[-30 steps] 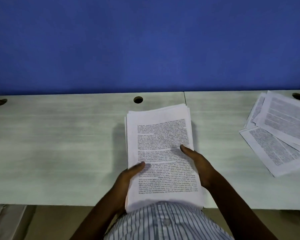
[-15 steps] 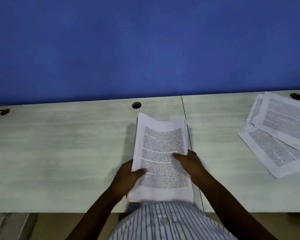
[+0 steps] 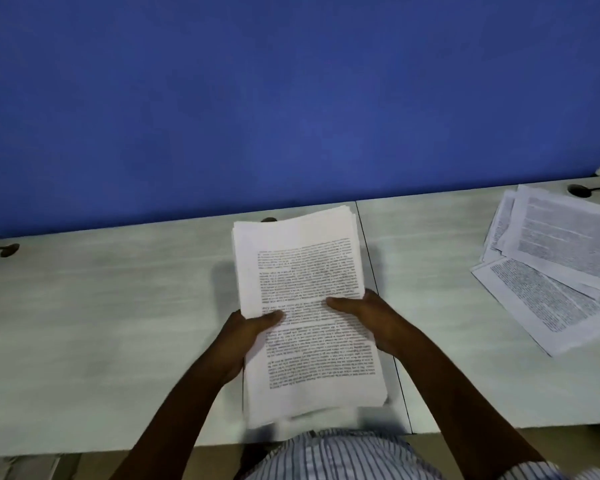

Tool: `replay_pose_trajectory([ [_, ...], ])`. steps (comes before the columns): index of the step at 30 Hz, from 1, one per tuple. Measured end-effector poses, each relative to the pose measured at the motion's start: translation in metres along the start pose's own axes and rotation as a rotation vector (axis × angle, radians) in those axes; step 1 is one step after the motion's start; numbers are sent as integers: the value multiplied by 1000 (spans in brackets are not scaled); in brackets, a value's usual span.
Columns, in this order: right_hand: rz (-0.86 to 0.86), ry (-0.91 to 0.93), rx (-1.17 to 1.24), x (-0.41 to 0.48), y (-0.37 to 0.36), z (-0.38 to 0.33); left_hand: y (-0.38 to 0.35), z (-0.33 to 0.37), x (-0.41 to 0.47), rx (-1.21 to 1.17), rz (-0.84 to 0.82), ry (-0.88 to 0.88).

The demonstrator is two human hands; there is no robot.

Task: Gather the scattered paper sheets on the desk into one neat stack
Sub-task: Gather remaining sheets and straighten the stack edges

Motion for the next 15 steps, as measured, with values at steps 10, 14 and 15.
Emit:
replay_pose_trajectory([
  [10,155,264,330,1,3,-55,6,70,-7,403,-104,-230],
  [14,241,321,264,-1,-16,-66,15,99,-11,449,2,-286],
  [15,257,327,252,-2,-21,-67,18,104,-14,471,52,-306],
])
Point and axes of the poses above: each hand's wrist, its own x-axis towards the middle knuckle, its own y-axis out of the back of the hand, z = x × y, the point moved 5 cm from there along x, towards the middle knuckle, and after that the axes turned 3 degrees about y, right-handed, at the moved point
